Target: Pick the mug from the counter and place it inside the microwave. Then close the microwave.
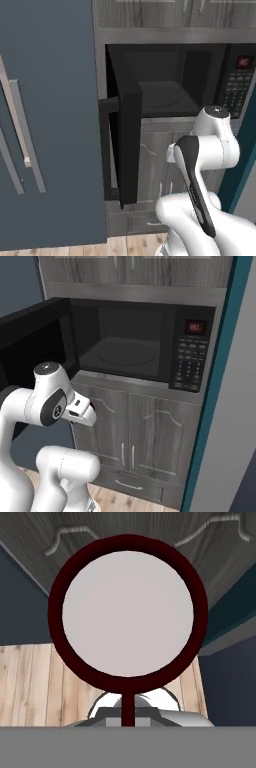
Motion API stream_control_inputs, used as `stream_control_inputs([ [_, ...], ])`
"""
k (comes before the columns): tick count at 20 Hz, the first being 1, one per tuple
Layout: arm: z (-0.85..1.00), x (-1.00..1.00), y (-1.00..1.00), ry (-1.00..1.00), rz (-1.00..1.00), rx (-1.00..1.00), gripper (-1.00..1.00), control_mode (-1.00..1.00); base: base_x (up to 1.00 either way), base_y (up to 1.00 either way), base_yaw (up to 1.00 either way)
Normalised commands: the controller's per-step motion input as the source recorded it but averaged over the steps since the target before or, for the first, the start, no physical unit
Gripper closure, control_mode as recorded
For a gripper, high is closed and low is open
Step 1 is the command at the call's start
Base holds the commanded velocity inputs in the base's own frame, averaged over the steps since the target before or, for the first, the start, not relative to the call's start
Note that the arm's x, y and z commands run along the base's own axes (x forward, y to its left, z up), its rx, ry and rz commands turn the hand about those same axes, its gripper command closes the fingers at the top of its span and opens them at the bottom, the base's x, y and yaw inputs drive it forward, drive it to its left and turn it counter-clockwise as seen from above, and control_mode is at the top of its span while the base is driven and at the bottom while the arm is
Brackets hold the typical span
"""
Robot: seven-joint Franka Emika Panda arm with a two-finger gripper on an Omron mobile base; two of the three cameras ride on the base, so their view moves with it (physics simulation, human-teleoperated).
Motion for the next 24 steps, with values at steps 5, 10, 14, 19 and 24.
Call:
stream_control_inputs([
  [5,0.00,0.00,0.00,0.00,0.00,0.00,1.00,1.00,-0.03,-0.19,-0.09],
  [10,0.00,0.00,0.00,0.00,0.00,0.00,1.00,1.00,0.11,-0.08,-0.08],
  [14,0.00,0.00,0.00,0.00,0.00,0.00,1.00,1.00,0.03,-0.08,-0.10],
  [19,0.00,0.00,0.00,0.00,0.00,0.00,1.00,1.00,0.03,-0.07,-0.11],
  [24,0.00,0.00,0.00,0.00,0.00,0.00,1.00,1.00,0.16,-0.06,-0.08],
])
